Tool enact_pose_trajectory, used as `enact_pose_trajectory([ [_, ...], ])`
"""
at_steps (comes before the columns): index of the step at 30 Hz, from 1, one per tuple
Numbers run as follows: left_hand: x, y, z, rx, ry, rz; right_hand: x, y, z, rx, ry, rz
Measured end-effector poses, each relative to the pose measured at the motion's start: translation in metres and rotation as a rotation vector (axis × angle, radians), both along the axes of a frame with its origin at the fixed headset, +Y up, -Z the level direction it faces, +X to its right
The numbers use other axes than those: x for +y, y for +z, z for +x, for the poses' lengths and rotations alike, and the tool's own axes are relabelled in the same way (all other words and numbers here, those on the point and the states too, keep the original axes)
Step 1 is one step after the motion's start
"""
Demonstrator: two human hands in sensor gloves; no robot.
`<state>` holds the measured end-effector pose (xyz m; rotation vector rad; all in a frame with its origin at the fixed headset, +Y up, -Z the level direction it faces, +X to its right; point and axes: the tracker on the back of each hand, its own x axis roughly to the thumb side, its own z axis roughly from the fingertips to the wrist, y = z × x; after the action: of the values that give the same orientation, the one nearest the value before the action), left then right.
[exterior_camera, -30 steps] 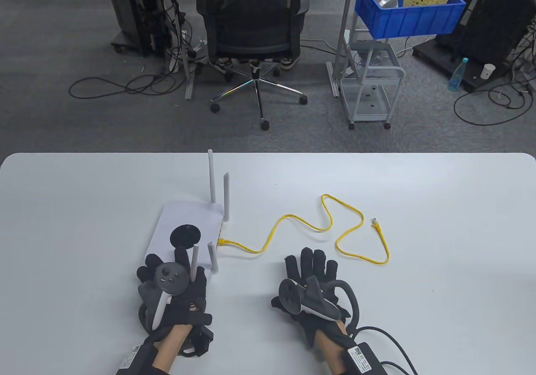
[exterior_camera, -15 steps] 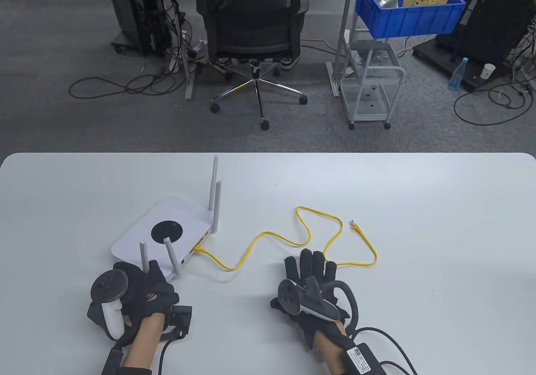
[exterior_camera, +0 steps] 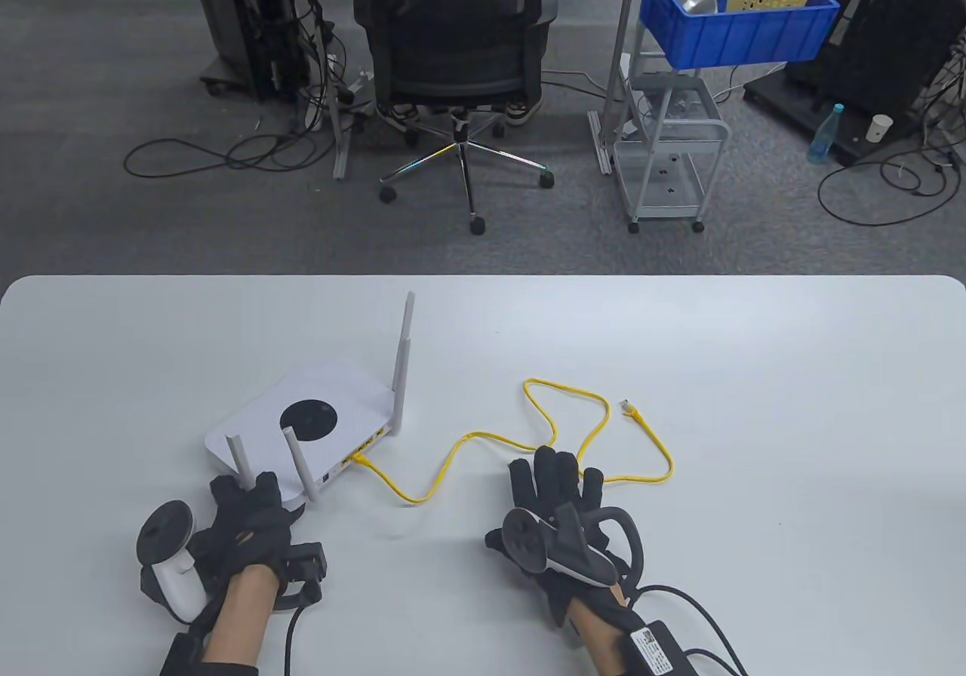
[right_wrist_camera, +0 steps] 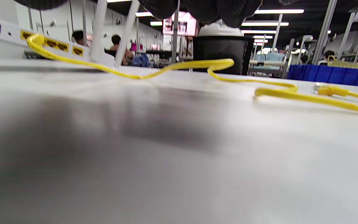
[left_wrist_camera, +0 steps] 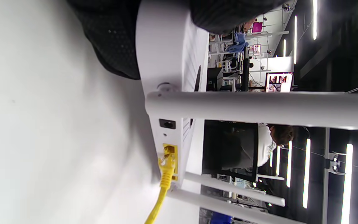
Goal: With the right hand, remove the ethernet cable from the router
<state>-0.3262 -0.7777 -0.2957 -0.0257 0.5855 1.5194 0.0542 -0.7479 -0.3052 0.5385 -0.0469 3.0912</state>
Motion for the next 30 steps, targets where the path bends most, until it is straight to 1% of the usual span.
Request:
enact_pose_trajectory([
  [3, 0.002, -0.002, 0.012, -0.044, 0.006, 0.044, 0.008, 0.005, -0.002, 0.021, -0.077, 0.064],
  [7, 0.006, -0.004, 0.030, -0.110, 0.021, 0.115, 0.016, 0.010, -0.004, 0.035, -0.175, 0.118],
  [12, 0.009, -0.001, 0.053, -0.185, 0.062, 0.147, 0.021, 0.014, -0.005, 0.041, -0.281, 0.125],
  [16, 0.009, 0.002, 0.065, -0.225, 0.071, 0.152, 0.022, 0.014, -0.005, 0.029, -0.387, 0.071],
  [17, 0.009, 0.002, 0.069, -0.241, 0.072, 0.158, 0.021, 0.014, -0.005, 0.021, -0.438, 0.040],
  [19, 0.009, 0.003, 0.074, -0.258, 0.075, 0.163, 0.019, 0.012, -0.005, 0.011, -0.482, -0.002],
  [25, 0.009, 0.006, 0.086, -0.295, 0.108, 0.177, 0.011, 0.006, -0.003, -0.027, -0.573, -0.110],
  [30, 0.009, 0.008, 0.094, -0.320, 0.102, 0.191, 0.005, 0.001, 0.004, -0.086, -0.664, -0.187],
])
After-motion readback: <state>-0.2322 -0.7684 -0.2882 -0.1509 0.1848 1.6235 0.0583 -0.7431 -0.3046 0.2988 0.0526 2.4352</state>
